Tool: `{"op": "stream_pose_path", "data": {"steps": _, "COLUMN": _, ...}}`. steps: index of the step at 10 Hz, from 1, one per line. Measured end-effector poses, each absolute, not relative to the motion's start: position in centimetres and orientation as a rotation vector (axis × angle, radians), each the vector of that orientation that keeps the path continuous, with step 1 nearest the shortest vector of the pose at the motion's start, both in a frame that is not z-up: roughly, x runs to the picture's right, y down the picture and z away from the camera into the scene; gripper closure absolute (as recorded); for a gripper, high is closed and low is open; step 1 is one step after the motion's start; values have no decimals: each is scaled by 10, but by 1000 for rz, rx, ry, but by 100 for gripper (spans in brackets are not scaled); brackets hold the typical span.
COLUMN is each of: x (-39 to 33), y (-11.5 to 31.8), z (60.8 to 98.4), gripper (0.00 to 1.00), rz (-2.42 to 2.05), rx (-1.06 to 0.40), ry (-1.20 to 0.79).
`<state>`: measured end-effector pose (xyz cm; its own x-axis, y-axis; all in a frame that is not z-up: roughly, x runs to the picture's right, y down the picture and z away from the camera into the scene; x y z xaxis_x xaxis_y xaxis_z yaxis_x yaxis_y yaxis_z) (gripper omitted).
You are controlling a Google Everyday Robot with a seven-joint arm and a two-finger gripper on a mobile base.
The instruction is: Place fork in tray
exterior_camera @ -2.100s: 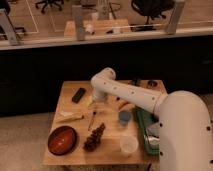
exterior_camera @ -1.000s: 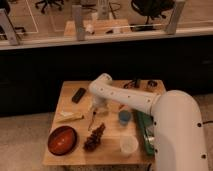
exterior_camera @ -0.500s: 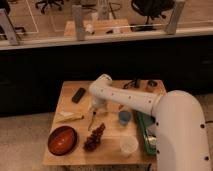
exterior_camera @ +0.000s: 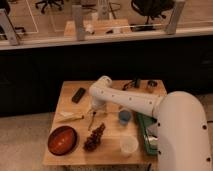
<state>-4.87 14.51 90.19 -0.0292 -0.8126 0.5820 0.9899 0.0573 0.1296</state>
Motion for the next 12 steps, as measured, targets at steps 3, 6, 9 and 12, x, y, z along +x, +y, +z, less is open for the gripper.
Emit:
{"op": "stream_pose_path", "data": {"steps": 3, "x": -53, "y": 152, "z": 900, "gripper": 20, "rz": -1503, "rx": -379, "ry": -612}}
{"op": "stream_pose_path", "data": {"steps": 6, "x": -54, "y": 156, "z": 900, "gripper": 38, "rz": -1504, "rx": -384, "ry": -620}}
{"op": "stream_pose_path", "data": {"steps": 9, "x": -53, "y": 158, "z": 900, "gripper": 67, "rz": -1508, "rx": -393, "ry": -616}}
{"op": "stream_pose_path", "data": {"steps": 12, "x": -54, "y": 158, "z": 898, "gripper": 79, "rz": -1508, "rx": -395, "ry": -617}}
